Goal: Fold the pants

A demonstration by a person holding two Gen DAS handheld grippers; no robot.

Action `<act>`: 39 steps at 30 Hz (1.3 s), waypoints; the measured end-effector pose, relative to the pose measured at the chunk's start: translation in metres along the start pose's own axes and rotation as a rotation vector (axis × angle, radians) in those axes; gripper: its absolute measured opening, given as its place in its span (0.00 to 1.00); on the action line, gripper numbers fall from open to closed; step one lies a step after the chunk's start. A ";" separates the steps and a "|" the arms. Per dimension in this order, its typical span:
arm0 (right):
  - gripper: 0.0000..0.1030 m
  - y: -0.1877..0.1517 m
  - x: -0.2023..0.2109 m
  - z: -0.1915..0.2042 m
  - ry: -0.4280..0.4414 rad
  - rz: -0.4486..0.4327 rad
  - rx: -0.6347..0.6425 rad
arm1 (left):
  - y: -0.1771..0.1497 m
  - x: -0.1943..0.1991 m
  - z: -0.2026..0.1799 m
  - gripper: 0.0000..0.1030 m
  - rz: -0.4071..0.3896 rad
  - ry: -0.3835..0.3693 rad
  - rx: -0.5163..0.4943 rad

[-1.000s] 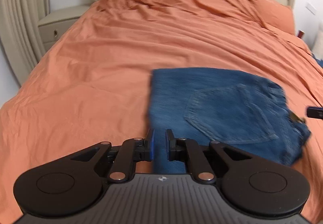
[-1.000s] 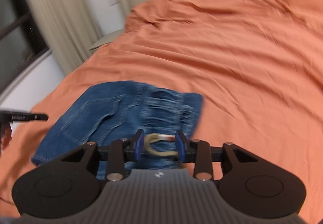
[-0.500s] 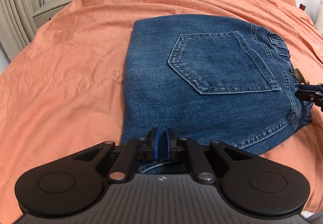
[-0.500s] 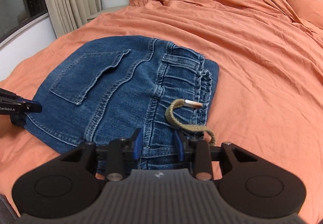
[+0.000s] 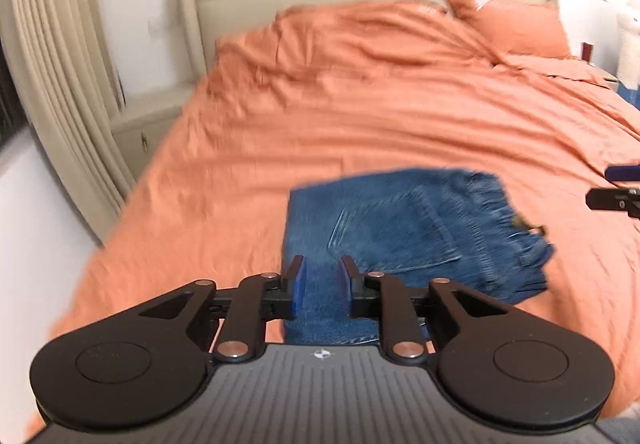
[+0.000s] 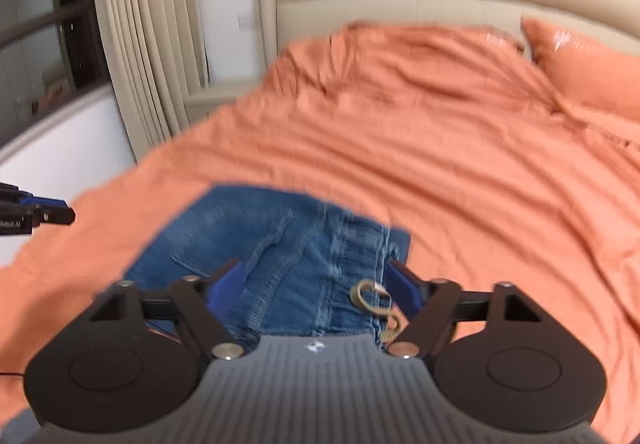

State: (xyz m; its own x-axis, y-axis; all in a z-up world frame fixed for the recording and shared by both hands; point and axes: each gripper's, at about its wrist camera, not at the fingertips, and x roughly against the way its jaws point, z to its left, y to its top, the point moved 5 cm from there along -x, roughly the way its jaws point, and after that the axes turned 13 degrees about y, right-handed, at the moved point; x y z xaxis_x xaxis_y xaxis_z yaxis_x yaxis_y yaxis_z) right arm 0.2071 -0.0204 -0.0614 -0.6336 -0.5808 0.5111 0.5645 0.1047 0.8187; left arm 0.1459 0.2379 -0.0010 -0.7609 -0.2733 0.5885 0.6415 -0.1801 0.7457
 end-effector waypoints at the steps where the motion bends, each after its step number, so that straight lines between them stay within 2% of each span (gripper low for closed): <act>1: 0.79 0.003 0.014 0.008 0.002 -0.022 0.011 | 0.003 0.016 -0.002 0.31 -0.030 0.018 -0.018; 2: 0.79 0.006 0.028 0.015 0.002 -0.040 0.019 | 0.006 0.033 -0.004 0.32 -0.058 0.042 -0.029; 3: 0.79 0.007 0.043 0.022 -0.006 -0.066 0.026 | 0.007 0.048 -0.007 0.38 -0.086 0.068 -0.033; 4: 0.79 0.007 0.057 0.029 -0.016 -0.093 0.032 | 0.007 0.063 -0.010 0.51 -0.121 0.089 -0.030; 5: 0.79 0.006 0.072 0.035 -0.028 -0.119 0.034 | 0.006 0.079 -0.013 0.58 -0.161 0.099 -0.017; 7: 0.79 0.002 0.093 0.045 -0.045 -0.145 0.028 | 0.002 0.103 -0.020 0.80 -0.208 0.103 0.012; 9: 0.79 -0.006 0.111 0.054 -0.055 -0.155 0.012 | -0.004 0.123 -0.026 0.92 -0.219 0.107 0.053; 10: 0.79 -0.012 0.118 0.059 -0.063 -0.157 0.004 | -0.007 0.129 -0.028 0.94 -0.222 0.109 0.080; 15: 0.79 -0.042 0.136 0.076 -0.105 -0.168 -0.018 | -0.031 0.138 -0.042 0.97 -0.176 0.152 0.176; 20: 0.79 -0.068 0.122 0.085 -0.158 -0.128 -0.009 | -0.059 0.111 -0.051 0.97 -0.062 0.134 0.286; 24: 0.79 -0.086 0.096 0.080 -0.193 -0.094 -0.034 | -0.079 0.084 -0.064 0.97 0.000 0.126 0.290; 28: 0.79 -0.101 0.071 0.075 -0.188 -0.080 -0.088 | -0.091 0.069 -0.074 0.97 0.010 0.160 0.257; 34: 0.79 -0.117 0.043 0.062 -0.228 -0.094 -0.251 | -0.106 0.048 -0.082 0.95 0.058 0.196 0.231; 39: 0.79 -0.120 0.028 0.066 -0.229 -0.065 -0.227 | -0.108 0.042 -0.080 0.94 0.080 0.173 0.241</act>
State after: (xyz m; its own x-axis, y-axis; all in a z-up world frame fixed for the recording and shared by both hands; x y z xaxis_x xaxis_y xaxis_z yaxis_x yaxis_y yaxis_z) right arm 0.0864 0.0037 -0.1281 -0.7605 -0.3807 0.5260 0.6057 -0.1241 0.7859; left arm 0.0519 0.1704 -0.0819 -0.6677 -0.4379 0.6021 0.6414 0.0721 0.7638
